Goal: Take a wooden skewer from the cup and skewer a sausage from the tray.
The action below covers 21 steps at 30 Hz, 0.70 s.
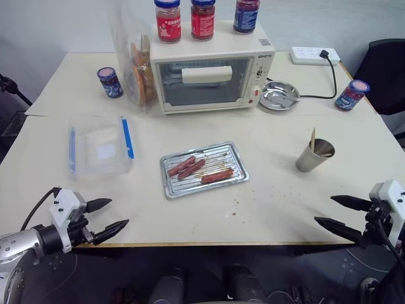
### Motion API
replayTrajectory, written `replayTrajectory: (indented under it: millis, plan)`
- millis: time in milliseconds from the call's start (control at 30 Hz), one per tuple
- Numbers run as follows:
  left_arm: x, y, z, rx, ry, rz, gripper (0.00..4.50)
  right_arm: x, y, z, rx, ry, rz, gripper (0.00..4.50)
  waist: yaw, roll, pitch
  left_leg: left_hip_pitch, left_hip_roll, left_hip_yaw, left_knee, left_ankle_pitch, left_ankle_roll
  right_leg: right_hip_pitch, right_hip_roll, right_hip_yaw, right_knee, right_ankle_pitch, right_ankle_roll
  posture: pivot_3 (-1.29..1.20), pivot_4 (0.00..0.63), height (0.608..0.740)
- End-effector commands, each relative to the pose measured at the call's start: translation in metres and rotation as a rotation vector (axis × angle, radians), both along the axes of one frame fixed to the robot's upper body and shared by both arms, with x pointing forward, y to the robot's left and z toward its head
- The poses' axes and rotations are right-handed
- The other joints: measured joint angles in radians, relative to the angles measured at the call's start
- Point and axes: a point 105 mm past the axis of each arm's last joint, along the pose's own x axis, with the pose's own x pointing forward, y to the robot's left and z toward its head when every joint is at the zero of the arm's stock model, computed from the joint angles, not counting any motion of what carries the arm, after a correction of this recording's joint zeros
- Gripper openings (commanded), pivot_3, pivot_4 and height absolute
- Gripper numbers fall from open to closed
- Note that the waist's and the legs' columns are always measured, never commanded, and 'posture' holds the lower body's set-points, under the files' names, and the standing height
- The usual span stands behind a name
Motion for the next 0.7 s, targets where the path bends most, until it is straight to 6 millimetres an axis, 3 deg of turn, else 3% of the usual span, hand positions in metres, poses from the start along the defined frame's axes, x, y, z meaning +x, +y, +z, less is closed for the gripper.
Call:
replayTrajectory:
  millis: [33,133,300,500,600,700]
  plan:
    - [-0.003,-0.003,0.003,0.024,-0.016,-0.032,4.47,0.004,-0.004,0.006,-0.030,-0.043,-0.010,4.50,0.000,0.000,0.000,0.000,0.000,0.000,0.000,0.000,0.000,0.000,0.000,0.000,0.000,0.000,0.000,0.00,0.150,0.740]
    - [-0.006,-0.006,-0.002,0.043,0.002,-0.044,4.47,0.006,-0.004,0.006,-0.036,-0.054,-0.017,4.50,-0.001,0.000,0.000,0.000,0.000,0.000,0.000,0.000,0.000,0.000,0.000,0.000,0.000,0.000,0.000,0.00,0.150,0.740]
    - [0.007,-0.004,0.004,0.033,-0.041,-0.005,4.47,0.012,-0.005,0.005,-0.028,-0.068,-0.059,4.50,0.002,0.000,0.000,0.000,0.000,0.000,0.000,0.000,0.000,0.000,0.000,0.000,0.000,0.000,0.000,0.00,0.150,0.740]
    - [0.017,-0.020,0.013,-0.043,-0.060,-0.077,4.47,0.018,0.003,0.008,0.021,-0.093,-0.086,4.50,0.001,0.000,0.000,0.000,0.000,0.000,0.000,0.000,-0.001,0.000,0.000,0.000,0.000,0.000,0.000,0.00,0.150,0.740]
    - [0.031,-0.035,0.017,-0.127,-0.067,-0.100,4.47,0.024,0.009,0.016,0.102,-0.141,-0.134,4.50,0.002,0.000,0.000,-0.001,0.000,0.000,0.000,0.001,-0.002,0.000,0.000,0.000,0.000,0.000,0.000,0.00,0.150,0.740]
    - [0.042,-0.079,0.032,-0.224,-0.095,-0.242,4.47,0.032,0.008,0.026,0.127,-0.233,-0.234,4.50,0.006,0.000,0.000,0.000,-0.001,-0.001,0.002,0.001,-0.002,0.000,0.000,0.000,0.002,0.000,0.001,0.00,0.150,0.740]
